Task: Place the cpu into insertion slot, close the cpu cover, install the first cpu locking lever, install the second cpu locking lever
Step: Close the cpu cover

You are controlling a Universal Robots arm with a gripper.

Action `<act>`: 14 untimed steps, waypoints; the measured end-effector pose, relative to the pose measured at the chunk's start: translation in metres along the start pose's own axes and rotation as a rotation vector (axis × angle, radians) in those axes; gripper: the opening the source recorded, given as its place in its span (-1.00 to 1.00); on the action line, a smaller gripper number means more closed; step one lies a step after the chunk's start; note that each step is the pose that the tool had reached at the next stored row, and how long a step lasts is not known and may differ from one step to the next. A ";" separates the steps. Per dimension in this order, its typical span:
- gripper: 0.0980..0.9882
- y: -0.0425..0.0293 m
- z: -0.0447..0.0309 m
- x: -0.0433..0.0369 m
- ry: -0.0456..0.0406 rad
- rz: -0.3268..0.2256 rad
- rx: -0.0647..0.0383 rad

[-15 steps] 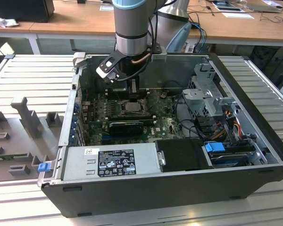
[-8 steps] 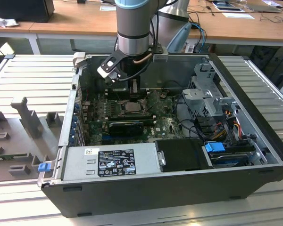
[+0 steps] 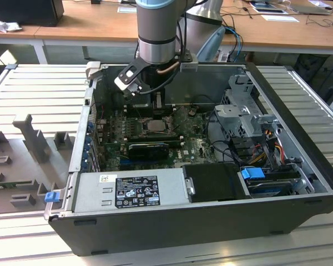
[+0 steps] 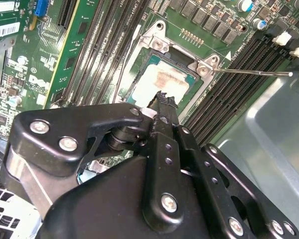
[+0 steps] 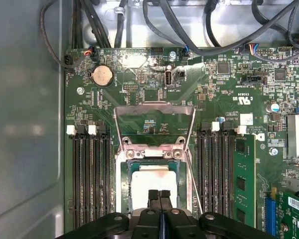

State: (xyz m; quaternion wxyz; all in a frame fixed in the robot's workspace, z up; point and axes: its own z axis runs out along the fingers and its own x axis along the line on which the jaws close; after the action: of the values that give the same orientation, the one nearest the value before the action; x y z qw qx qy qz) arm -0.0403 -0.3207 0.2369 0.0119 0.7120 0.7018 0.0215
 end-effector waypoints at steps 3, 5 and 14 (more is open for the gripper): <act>-0.98 0.0000 -0.0006 0.0000 -0.0001 0.000 0.000; -0.98 0.0000 -0.0010 0.0000 -0.0001 0.000 0.000; -0.98 0.0002 -0.0040 0.0000 -0.0001 0.000 0.000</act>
State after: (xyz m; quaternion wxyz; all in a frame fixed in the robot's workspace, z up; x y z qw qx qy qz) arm -0.0403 -0.3207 0.2409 0.0119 0.7120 0.7018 0.0214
